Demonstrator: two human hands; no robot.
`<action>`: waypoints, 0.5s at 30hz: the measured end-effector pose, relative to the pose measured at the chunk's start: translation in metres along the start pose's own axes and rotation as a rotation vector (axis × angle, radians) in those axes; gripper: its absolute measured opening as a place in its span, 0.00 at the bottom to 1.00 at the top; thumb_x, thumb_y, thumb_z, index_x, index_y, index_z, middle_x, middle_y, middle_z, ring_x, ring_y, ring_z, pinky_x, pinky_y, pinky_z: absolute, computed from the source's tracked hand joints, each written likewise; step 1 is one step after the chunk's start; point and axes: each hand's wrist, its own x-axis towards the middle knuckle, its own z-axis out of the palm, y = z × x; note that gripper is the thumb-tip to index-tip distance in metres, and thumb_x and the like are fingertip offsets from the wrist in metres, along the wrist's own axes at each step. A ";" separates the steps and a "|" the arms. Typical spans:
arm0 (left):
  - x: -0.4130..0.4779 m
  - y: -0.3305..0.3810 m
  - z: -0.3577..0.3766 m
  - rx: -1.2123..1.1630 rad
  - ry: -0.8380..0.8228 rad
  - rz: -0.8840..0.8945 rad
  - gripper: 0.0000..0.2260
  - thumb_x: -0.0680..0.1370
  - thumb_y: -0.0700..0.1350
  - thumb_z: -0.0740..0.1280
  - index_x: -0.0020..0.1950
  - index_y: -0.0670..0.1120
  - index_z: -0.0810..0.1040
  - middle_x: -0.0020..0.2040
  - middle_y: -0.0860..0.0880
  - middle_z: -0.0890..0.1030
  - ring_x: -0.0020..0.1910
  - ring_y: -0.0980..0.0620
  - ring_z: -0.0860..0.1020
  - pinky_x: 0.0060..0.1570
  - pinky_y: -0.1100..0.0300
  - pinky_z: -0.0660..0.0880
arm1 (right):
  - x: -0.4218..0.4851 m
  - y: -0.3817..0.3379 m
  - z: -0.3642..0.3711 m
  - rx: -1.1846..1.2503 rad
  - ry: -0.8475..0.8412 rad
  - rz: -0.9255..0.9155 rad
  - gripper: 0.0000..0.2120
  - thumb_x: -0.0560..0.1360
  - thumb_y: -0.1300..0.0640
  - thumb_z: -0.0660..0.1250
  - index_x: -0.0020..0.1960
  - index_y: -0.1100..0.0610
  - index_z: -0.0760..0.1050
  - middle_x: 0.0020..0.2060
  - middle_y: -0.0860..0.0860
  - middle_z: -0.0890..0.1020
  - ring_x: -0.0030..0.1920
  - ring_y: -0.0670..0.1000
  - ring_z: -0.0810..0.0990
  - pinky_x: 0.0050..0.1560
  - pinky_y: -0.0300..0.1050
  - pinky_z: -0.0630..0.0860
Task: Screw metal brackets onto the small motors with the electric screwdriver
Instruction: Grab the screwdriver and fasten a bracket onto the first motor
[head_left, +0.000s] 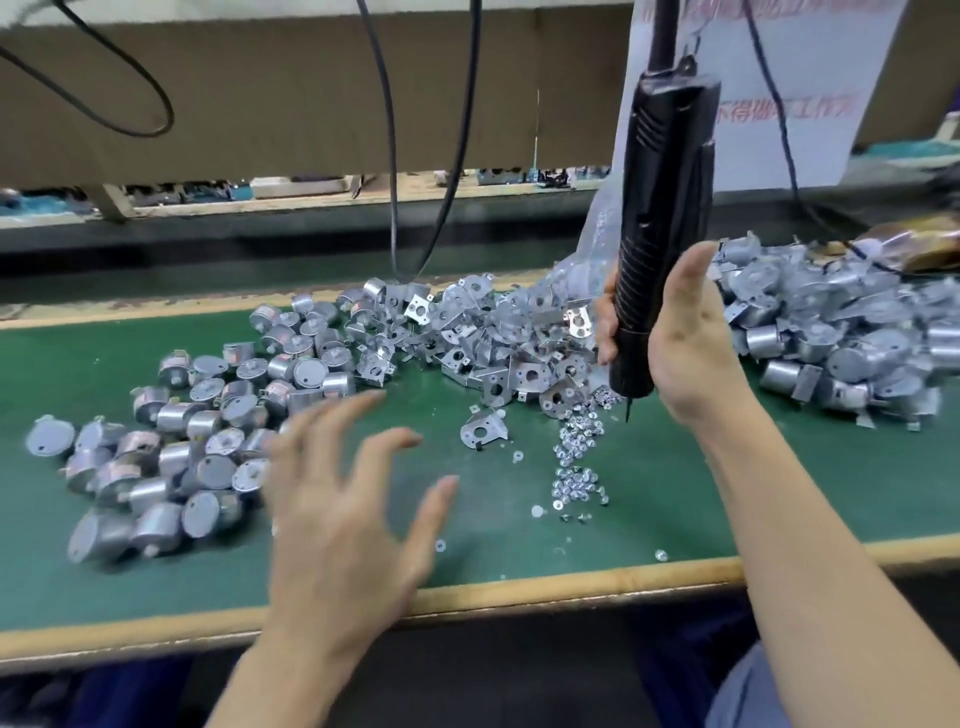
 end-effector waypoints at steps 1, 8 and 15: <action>0.009 0.020 0.009 -0.064 -0.045 0.064 0.15 0.75 0.56 0.68 0.55 0.46 0.80 0.62 0.45 0.76 0.63 0.40 0.71 0.62 0.45 0.69 | -0.001 -0.001 -0.002 -0.010 0.024 -0.007 0.28 0.68 0.22 0.51 0.39 0.41 0.78 0.30 0.47 0.77 0.28 0.50 0.75 0.32 0.45 0.78; 0.085 0.071 0.076 0.200 -0.506 0.413 0.28 0.78 0.44 0.66 0.76 0.57 0.62 0.80 0.48 0.56 0.76 0.42 0.54 0.65 0.44 0.63 | -0.004 0.004 -0.021 -0.057 0.090 -0.016 0.29 0.68 0.21 0.51 0.38 0.42 0.78 0.30 0.48 0.76 0.27 0.51 0.74 0.31 0.49 0.75; 0.112 0.044 0.101 0.380 -0.542 0.631 0.19 0.80 0.53 0.62 0.71 0.63 0.65 0.76 0.53 0.65 0.74 0.45 0.63 0.62 0.38 0.65 | -0.002 0.007 -0.034 -0.038 0.116 -0.033 0.35 0.68 0.23 0.52 0.43 0.54 0.75 0.29 0.47 0.77 0.27 0.49 0.75 0.30 0.48 0.76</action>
